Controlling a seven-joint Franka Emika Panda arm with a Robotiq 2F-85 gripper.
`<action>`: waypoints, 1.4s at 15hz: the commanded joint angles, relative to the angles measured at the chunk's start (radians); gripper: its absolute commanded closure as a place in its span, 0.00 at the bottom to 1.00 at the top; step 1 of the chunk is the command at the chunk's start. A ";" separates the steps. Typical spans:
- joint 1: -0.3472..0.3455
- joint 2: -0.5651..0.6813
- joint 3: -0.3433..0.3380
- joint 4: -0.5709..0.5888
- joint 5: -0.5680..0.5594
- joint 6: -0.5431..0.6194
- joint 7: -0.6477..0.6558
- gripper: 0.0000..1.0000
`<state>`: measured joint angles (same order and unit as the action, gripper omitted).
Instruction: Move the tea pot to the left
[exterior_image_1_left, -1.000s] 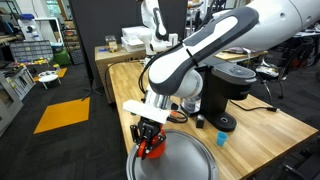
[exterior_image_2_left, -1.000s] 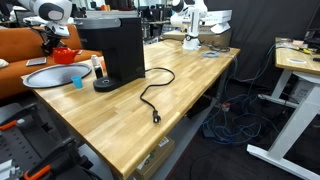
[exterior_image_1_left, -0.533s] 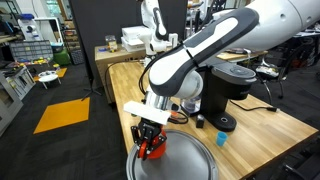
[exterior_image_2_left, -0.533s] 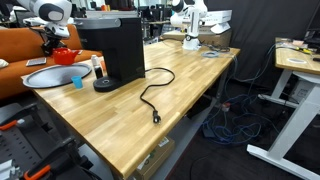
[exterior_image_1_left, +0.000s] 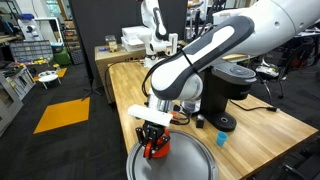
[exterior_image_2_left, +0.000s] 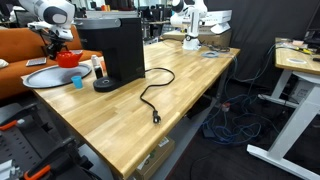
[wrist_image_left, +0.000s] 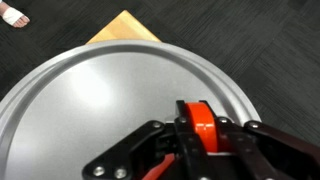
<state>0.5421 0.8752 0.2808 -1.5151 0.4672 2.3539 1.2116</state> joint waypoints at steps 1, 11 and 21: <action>0.000 0.043 -0.019 0.061 -0.046 -0.059 0.040 0.96; -0.010 0.092 -0.019 0.125 -0.073 -0.091 0.054 0.63; -0.014 0.076 0.011 0.096 -0.067 -0.089 0.013 0.00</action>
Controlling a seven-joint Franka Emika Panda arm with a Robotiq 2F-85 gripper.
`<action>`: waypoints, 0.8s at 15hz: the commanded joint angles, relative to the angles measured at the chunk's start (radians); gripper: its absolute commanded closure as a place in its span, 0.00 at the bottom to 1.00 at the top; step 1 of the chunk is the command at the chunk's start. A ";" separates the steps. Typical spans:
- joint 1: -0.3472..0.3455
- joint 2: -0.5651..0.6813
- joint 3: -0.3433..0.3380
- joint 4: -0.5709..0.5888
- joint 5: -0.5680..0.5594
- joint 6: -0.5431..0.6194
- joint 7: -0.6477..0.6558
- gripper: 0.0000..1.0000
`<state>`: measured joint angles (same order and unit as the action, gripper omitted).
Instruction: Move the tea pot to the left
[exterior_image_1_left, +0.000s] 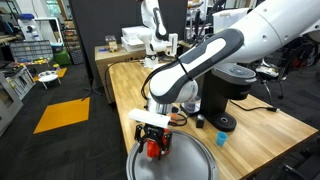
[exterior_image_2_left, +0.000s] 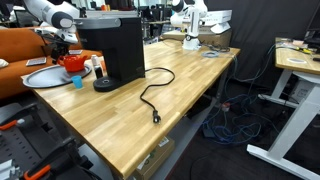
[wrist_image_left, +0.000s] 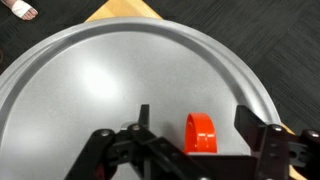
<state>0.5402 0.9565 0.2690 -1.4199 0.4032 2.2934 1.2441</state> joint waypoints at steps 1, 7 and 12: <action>-0.010 -0.016 0.026 -0.011 -0.004 -0.027 -0.022 0.00; -0.022 -0.086 0.039 -0.076 -0.001 -0.014 -0.071 0.00; -0.060 -0.209 0.076 -0.228 0.031 0.026 -0.222 0.00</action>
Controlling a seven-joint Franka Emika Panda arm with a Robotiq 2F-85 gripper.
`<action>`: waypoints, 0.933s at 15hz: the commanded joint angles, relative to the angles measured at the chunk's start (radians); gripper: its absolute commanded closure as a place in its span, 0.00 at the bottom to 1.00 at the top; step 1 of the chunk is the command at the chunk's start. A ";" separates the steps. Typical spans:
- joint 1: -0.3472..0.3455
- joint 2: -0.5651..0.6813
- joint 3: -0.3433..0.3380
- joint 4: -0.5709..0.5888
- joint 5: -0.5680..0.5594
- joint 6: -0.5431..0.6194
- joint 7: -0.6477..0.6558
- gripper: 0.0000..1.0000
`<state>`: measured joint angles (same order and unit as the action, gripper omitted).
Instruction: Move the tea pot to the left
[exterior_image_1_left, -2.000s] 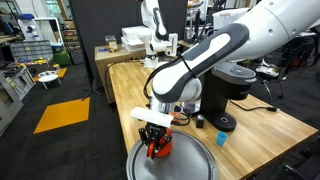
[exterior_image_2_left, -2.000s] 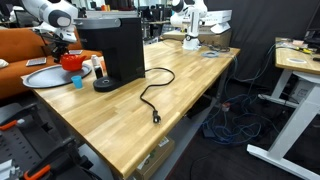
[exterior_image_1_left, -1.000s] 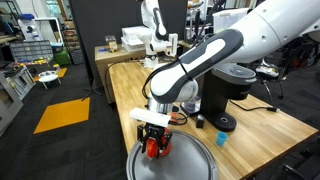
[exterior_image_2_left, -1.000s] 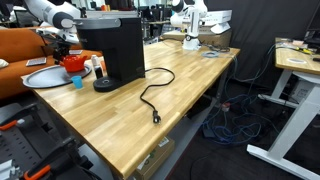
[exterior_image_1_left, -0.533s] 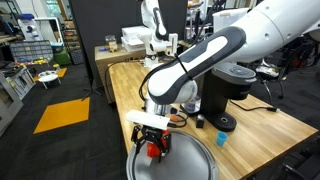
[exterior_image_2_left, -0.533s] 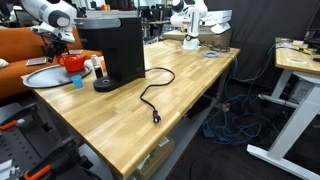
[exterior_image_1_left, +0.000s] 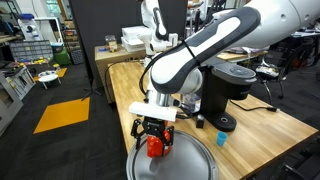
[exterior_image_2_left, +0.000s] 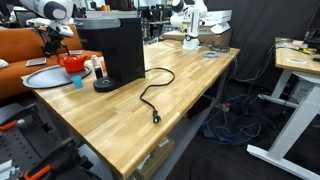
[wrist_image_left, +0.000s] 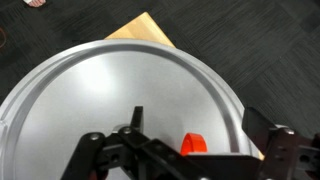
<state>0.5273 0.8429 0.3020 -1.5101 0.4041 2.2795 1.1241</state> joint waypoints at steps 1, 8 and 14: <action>-0.056 -0.138 0.049 -0.191 0.040 0.045 -0.126 0.00; -0.106 -0.500 0.075 -0.607 0.163 0.108 -0.261 0.00; -0.143 -0.902 0.074 -0.994 0.345 0.105 -0.384 0.00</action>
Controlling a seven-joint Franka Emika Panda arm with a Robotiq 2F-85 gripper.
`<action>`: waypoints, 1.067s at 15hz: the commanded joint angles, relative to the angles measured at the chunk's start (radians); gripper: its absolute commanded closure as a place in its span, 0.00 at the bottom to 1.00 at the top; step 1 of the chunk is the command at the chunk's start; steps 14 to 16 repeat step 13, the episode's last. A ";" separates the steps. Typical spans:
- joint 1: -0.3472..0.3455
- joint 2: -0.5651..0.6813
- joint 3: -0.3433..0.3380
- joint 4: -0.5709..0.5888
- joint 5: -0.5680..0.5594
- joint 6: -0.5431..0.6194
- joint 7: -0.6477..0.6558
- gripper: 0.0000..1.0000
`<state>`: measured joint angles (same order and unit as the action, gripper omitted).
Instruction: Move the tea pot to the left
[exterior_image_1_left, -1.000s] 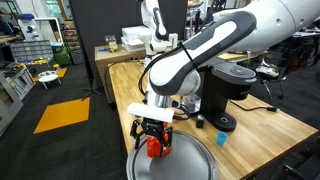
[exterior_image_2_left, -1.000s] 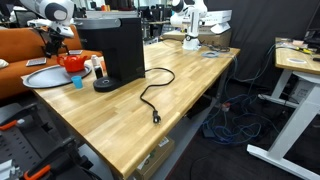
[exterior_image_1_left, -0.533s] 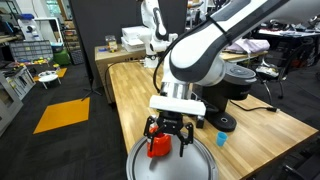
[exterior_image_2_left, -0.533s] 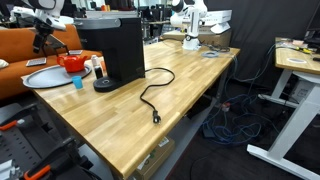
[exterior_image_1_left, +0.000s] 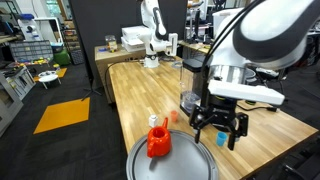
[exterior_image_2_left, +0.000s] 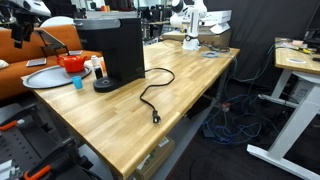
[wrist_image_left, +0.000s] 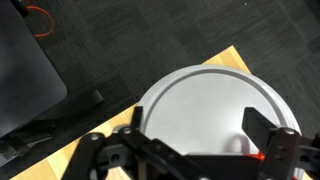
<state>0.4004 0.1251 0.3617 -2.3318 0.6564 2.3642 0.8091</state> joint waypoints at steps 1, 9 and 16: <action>-0.012 -0.255 0.011 -0.230 0.119 0.006 -0.088 0.00; -0.012 -0.335 0.017 -0.288 0.120 -0.016 -0.079 0.00; -0.012 -0.332 0.017 -0.288 0.120 -0.016 -0.079 0.00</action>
